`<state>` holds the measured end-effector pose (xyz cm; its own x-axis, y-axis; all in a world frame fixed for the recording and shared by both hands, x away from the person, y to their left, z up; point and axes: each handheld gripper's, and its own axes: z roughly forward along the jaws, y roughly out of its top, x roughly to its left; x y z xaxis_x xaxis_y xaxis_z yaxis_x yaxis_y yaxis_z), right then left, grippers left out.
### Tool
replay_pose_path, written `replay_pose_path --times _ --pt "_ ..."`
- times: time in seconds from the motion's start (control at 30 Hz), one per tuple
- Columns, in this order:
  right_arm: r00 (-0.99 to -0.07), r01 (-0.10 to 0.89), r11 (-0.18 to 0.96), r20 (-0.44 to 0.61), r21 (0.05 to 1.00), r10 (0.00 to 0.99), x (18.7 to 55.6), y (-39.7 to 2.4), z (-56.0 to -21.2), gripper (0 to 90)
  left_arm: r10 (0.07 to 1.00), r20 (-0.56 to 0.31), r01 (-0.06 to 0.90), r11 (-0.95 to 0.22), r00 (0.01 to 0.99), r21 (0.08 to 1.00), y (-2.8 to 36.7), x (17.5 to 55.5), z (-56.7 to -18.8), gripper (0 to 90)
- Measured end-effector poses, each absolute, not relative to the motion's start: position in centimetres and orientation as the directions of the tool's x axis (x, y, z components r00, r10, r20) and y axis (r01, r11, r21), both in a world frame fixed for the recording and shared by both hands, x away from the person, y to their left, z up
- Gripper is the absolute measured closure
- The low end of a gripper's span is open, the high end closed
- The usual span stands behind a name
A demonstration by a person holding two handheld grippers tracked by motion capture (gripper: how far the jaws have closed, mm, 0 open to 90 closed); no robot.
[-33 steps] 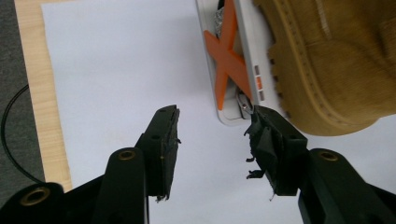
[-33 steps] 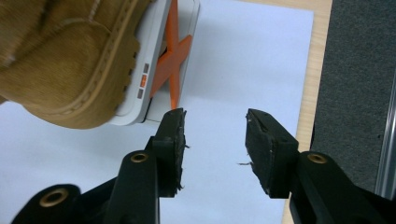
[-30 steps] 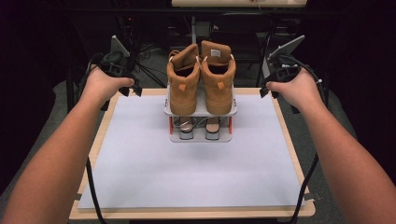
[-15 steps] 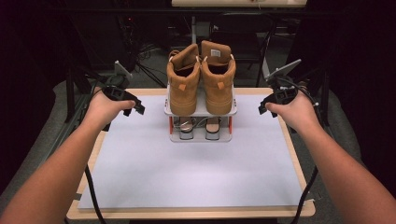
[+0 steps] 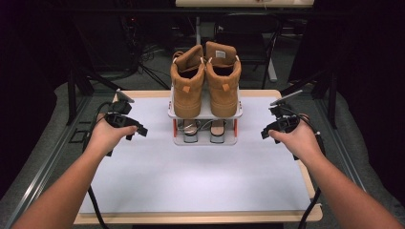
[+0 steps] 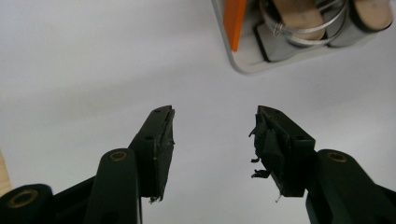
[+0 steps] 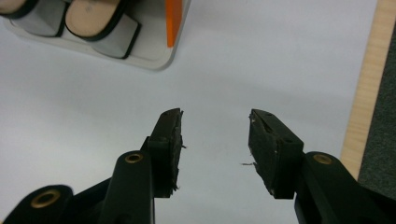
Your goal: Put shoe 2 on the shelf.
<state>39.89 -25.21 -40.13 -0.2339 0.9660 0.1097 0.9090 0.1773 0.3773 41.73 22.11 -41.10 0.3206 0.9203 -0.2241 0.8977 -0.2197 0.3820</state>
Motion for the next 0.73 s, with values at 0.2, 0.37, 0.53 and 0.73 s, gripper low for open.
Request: replay_pose_path --times 0.2,0.37,0.53,0.73 --pt "-0.249 0.901 0.197 0.088 0.388 0.965 38.5 -25.4 -42.6 54.4 0.909 -0.218 0.878 -0.245 0.355 0.411 22.3 39.6 -43.2 46.9" --pt "-0.272 0.888 0.211 0.098 0.409 0.957 36.9 -25.0 -44.7 54.3 0.906 -0.225 0.873 -0.238 0.357 0.427 22.6 38.2 -45.1 46.7" --pt "-0.286 0.874 0.221 0.091 0.432 0.954 35.9 -24.9 -45.9 52.2 0.905 -0.234 0.851 -0.21 0.356 0.482 22.9 37.1 -46.5 45.3" --pt "-0.305 0.826 0.19 0.138 0.53 0.942 33.9 -24.9 -46.9 46.0 0.891 -0.235 0.797 -0.198 0.389 0.57 23.4 35.6 -47.8 39.3"
